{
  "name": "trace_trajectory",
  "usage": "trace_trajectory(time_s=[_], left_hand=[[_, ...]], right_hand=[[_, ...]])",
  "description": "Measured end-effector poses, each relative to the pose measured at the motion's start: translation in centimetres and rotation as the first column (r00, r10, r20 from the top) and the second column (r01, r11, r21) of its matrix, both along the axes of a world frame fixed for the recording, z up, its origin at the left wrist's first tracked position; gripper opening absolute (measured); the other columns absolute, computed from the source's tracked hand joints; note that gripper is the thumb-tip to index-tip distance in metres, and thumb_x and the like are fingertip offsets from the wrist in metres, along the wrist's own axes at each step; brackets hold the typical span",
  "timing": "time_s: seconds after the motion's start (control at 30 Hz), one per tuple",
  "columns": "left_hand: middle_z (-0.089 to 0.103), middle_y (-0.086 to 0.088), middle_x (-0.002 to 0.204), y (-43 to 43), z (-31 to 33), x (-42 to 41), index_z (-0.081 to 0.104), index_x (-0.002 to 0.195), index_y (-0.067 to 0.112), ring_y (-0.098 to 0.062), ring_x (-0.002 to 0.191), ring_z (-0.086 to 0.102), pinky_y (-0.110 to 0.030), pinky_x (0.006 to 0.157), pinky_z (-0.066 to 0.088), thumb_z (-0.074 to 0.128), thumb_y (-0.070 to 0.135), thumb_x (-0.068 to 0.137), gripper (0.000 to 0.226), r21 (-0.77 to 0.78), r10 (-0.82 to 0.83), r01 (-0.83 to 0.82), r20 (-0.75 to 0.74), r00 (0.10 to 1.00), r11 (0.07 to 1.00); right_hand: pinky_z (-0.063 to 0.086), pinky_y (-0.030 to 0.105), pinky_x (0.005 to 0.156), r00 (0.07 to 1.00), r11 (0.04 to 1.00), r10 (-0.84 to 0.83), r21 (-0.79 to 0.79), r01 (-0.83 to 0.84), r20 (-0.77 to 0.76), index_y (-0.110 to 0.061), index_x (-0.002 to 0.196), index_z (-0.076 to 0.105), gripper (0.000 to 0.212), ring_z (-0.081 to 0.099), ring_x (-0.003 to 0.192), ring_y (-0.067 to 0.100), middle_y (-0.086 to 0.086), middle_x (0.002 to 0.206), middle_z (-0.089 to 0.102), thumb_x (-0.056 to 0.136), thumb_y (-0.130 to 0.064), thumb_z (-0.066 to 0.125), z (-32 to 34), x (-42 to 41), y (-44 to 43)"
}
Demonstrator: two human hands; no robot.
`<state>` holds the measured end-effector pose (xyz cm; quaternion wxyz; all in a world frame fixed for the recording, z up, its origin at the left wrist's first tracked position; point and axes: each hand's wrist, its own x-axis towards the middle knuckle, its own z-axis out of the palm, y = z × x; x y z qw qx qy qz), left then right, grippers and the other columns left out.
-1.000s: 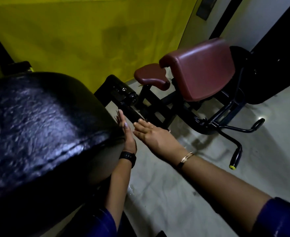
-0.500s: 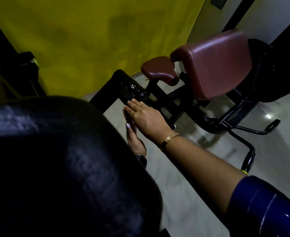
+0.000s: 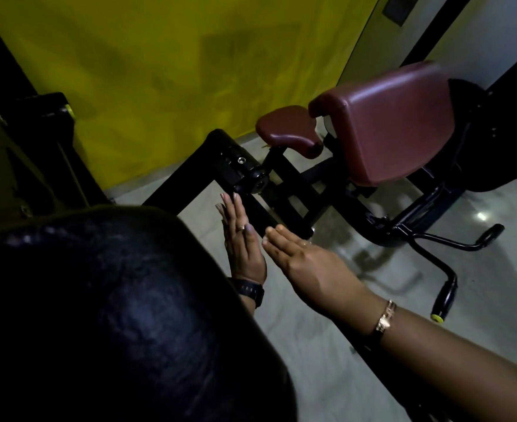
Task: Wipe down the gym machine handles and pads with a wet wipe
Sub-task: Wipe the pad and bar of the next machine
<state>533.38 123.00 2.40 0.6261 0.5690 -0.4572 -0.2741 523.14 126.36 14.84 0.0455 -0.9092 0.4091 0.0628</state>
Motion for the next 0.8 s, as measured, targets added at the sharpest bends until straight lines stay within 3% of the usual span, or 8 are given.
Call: trace_trajectory(time_s=[0.07,0.17,0.27,0.33,0.4,0.57,0.73,0.8], left_hand=[[0.008,0.004,0.161,0.2,0.5,0.1,0.025,0.151,0.017,-0.009,0.150,-0.004,-0.031,0.121,-0.002,0.004,0.065,0.097,0.076,-0.023,-0.026,0.030,0.148,0.989,0.999],[0.016,-0.001,0.160,0.0,-0.8,0.6,0.029,0.151,0.013,-0.006,0.150,-0.002,-0.038,0.122,-0.002,0.022,0.048,0.104,0.059,0.000,-0.003,0.004,0.302,0.953,1.000],[0.017,-0.003,0.160,0.1,-1.1,0.6,0.028,0.151,0.010,-0.010,0.150,0.000,-0.044,0.122,0.000,0.025,0.041,0.105,0.056,-0.008,0.014,-0.012,0.385,0.923,1.000],[0.017,-0.004,0.161,0.6,-0.6,0.4,0.029,0.151,0.006,-0.018,0.151,0.005,-0.043,0.122,-0.001,0.007,0.056,0.100,0.075,-0.051,-0.014,0.036,0.381,0.924,0.998],[0.019,-0.001,0.160,0.9,0.0,0.2,0.032,0.150,0.005,-0.022,0.151,0.004,-0.048,0.121,0.000,0.000,0.061,0.097,0.083,-0.084,0.003,0.027,0.336,0.942,0.996],[0.025,0.001,0.159,0.5,1.3,-0.4,0.035,0.149,0.014,-0.024,0.151,0.001,-0.052,0.121,0.002,-0.001,0.059,0.098,0.077,-0.126,-0.053,0.102,0.342,0.938,0.987],[0.029,-0.004,0.157,0.0,1.0,0.1,0.043,0.145,0.012,-0.012,0.150,-0.008,-0.036,0.121,-0.004,0.000,0.057,0.100,0.077,-0.122,-0.114,0.159,0.316,0.942,0.980],[0.027,-0.007,0.158,0.2,0.8,0.1,0.043,0.145,0.010,-0.011,0.150,-0.010,-0.032,0.121,-0.004,0.000,0.058,0.099,0.079,-0.126,-0.126,0.170,0.300,0.946,0.977]], right_hand=[[0.043,0.039,0.104,0.997,0.995,-0.070,0.070,0.069,0.012,-0.017,0.150,0.030,0.047,0.024,0.145,0.023,0.003,0.160,0.017,0.102,-0.018,0.033,0.8,1.3,-1.4],[0.051,0.041,0.091,0.978,0.989,-0.142,0.053,0.135,0.153,-0.014,0.134,0.054,0.037,0.047,0.130,0.025,0.003,0.149,0.039,0.098,-0.019,0.047,1.0,3.4,-3.1],[0.042,0.038,0.105,0.987,0.991,-0.129,0.042,0.126,0.099,-0.010,0.139,0.048,0.041,0.035,0.140,0.024,0.009,0.153,0.034,0.099,-0.012,0.041,0.5,2.6,-2.0],[0.036,0.037,0.112,0.988,0.992,-0.127,0.032,0.125,0.085,-0.013,0.145,0.041,0.050,0.026,0.144,0.022,0.007,0.157,0.028,0.098,-0.017,0.024,0.2,0.6,-0.2],[0.047,0.038,0.101,0.990,0.995,-0.104,0.012,0.103,0.100,-0.011,0.138,0.052,0.062,0.040,0.137,0.025,0.008,0.149,0.042,0.088,-0.018,0.015,0.1,-1.5,1.8],[0.059,0.031,0.078,0.997,0.996,-0.073,-0.055,0.075,0.037,-0.011,0.124,0.065,0.044,0.057,0.122,0.023,0.008,0.133,0.059,0.083,-0.010,0.049,0.0,-3.2,4.4],[0.045,0.037,0.104,0.974,0.975,-0.195,-0.088,0.206,0.114,-0.010,0.146,0.039,0.046,0.031,0.142,0.023,0.007,0.154,0.032,0.100,-0.010,0.042,-0.7,0.7,1.8],[0.050,0.037,0.097,0.960,0.964,-0.239,-0.078,0.252,0.146,-0.007,0.142,0.046,0.050,0.042,0.136,0.026,0.011,0.149,0.041,0.093,-0.007,0.058,-1.2,0.8,2.3]])
